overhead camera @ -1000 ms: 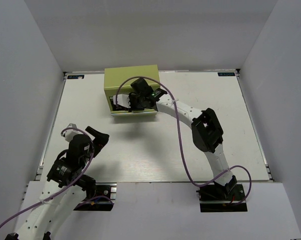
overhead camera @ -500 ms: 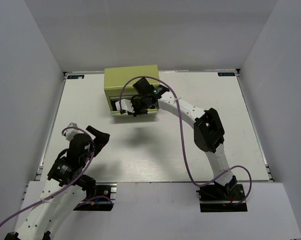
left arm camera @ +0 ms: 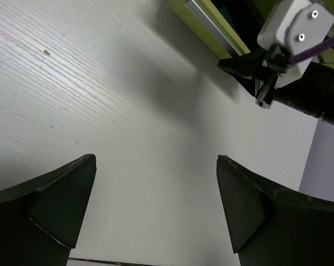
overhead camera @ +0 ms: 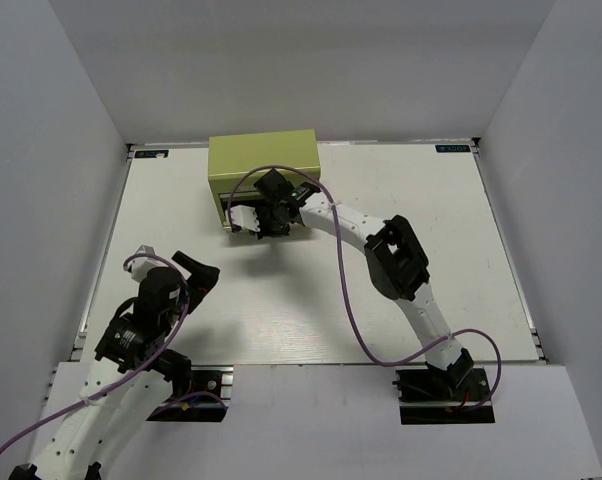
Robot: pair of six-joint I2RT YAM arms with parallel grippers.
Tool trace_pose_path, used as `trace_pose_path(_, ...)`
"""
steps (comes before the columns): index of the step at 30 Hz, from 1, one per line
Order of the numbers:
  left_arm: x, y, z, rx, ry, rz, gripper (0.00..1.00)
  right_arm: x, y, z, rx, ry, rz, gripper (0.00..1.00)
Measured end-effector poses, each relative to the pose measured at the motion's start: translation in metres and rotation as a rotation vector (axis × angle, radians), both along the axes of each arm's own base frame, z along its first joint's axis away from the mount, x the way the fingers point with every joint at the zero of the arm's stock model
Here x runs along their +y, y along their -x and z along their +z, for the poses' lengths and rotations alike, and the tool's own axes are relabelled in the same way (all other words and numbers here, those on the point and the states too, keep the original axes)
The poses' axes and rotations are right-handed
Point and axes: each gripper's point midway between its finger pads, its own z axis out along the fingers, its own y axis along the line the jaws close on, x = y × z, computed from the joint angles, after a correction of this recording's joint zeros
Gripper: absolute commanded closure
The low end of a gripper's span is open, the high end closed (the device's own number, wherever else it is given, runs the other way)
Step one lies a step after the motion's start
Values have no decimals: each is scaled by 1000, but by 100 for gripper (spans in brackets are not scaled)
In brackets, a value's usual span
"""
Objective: Sort the stationery into containers
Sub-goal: Close the drawer in the storage box, then reset both arms
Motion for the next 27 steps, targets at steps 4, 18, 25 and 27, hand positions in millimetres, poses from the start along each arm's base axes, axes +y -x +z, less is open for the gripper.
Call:
trace_pose_path(4, 0, 0, 0, 1, 0, 0, 0, 1, -22, 5, -88, -3, -116, 100)
trace_pose_path(18, 0, 0, 0, 1, 0, 0, 0, -11, -74, 12, -322, -3, -334, 100)
trace_pose_path(25, -1, 0, 0, -1, 2, -4, 0, -29, -14, 30, -86, -73, -219, 83)
trace_pose_path(27, -2, 0, 2, -12, 4, -12, 0, -38, 12, 55, -16, -125, -217, 55)
